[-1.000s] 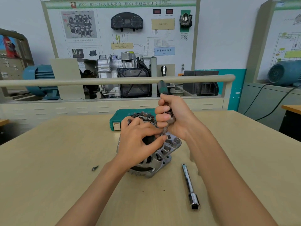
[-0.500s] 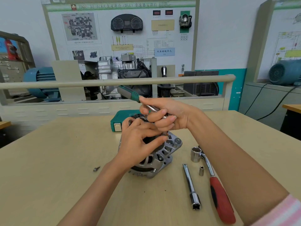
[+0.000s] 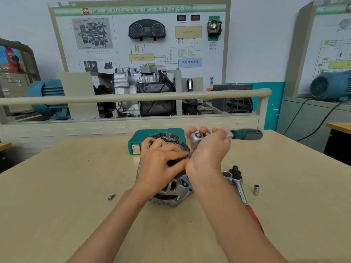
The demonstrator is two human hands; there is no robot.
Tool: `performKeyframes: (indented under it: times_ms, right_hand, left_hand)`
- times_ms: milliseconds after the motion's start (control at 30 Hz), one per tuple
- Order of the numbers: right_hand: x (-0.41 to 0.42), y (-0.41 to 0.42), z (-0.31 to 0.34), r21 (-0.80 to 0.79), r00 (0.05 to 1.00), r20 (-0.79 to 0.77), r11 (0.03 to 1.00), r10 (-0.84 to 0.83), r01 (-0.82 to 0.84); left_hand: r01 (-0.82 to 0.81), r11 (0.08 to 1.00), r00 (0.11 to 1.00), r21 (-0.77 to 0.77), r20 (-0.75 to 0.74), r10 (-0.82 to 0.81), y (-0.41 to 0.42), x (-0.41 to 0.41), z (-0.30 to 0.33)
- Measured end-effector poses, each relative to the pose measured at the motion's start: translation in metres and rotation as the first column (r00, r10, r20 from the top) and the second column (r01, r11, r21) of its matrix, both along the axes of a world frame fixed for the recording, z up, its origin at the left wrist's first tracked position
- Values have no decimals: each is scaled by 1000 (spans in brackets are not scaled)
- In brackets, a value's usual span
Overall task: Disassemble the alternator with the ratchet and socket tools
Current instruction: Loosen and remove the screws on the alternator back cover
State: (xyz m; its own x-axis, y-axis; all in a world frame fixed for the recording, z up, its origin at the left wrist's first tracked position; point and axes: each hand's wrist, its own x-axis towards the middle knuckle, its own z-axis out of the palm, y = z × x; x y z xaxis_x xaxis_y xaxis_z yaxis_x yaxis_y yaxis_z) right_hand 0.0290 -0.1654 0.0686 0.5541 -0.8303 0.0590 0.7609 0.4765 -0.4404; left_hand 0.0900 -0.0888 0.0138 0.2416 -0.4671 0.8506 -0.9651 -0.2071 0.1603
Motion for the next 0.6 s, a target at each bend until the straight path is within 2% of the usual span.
performKeyframes:
  times_ms: [100,400,500,600]
  right_hand:
    - [0,0,2,88,999,42,996,3,-6]
    - [1,-10,10,17,973,-33,973,229,-228]
    - [1,-15,11,-22,947,-92,951,307,-310]
    - [1,-23,16,-106,863,-214,868,457,-486]
  left_hand:
    - [16,1000,1000,-15,-23,-17,0,0,-1]
    - [-14,999,1000,-37,9,14,-2,1,-3]
    - [-15,999,1000,-46,12,16,-2,1,-3]
    - [-21,998,1000,-51,10,22,-3,1,-3]
